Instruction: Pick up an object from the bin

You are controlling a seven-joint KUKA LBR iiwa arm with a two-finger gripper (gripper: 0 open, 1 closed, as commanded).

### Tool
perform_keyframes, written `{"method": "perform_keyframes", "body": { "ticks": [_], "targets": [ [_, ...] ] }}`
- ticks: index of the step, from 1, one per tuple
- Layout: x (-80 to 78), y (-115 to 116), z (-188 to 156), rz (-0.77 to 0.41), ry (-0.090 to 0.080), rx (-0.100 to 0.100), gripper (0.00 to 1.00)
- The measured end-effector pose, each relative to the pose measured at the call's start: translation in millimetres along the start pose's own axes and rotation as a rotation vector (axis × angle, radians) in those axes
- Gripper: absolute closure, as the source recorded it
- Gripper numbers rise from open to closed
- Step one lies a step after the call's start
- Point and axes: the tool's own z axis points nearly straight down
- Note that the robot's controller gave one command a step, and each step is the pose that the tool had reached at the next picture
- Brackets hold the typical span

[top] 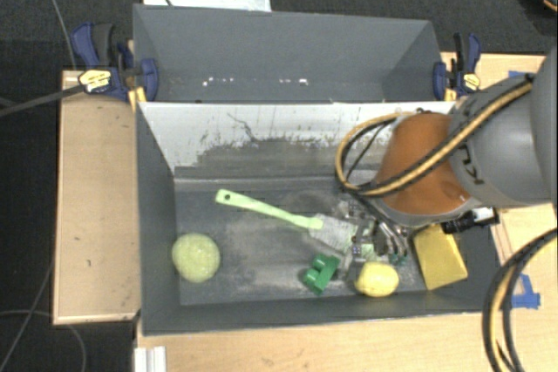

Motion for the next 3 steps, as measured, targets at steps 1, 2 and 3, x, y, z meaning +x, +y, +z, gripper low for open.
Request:
{"method": "perform_keyframes", "body": {
  "ticks": [1,2,3],
  "targets": [
    [-25.7,-58,-80,-0.773,-0.022,0.009,1.0],
    [-25.0,-56,-79,-0.774,-0.019,0.006,1.0],
    [-35.6,-57,-190,-0.764,-0.02,0.007,1.0]
  ]
}}
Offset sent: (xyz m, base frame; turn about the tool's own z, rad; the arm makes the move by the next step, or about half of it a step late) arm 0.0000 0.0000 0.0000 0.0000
